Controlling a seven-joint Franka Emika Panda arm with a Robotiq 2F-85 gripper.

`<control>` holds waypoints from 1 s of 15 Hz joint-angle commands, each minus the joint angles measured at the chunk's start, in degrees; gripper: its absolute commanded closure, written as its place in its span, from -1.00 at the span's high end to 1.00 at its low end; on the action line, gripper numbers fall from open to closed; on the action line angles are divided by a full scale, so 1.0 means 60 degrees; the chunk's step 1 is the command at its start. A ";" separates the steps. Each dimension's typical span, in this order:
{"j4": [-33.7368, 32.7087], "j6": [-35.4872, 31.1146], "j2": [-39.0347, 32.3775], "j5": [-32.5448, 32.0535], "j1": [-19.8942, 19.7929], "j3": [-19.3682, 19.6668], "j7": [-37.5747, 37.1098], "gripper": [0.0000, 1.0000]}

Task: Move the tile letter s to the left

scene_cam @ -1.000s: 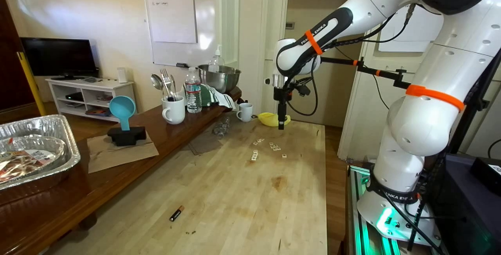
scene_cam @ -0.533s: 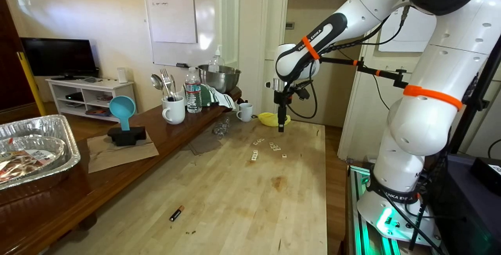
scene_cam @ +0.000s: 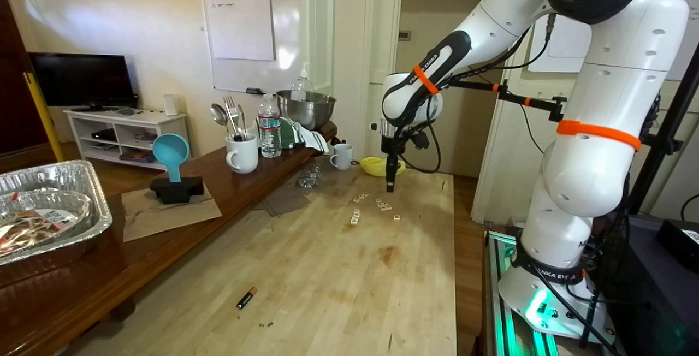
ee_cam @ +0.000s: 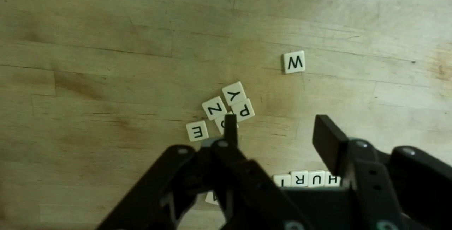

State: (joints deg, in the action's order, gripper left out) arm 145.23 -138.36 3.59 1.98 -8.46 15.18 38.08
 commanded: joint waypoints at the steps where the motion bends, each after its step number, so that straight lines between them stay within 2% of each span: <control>1: 0.0086 -0.0749 -0.0460 0.0475 -0.0151 -0.0096 0.0377 -0.43; 5: 0.0087 -0.1389 -0.0810 0.0664 -0.0224 -0.0204 0.0211 -0.98; 15: 0.0001 -0.3006 -0.1764 0.1006 -0.0552 -0.0573 0.0127 -1.00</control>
State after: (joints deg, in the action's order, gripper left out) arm 145.49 -153.61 -4.63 6.29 -10.23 13.44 38.49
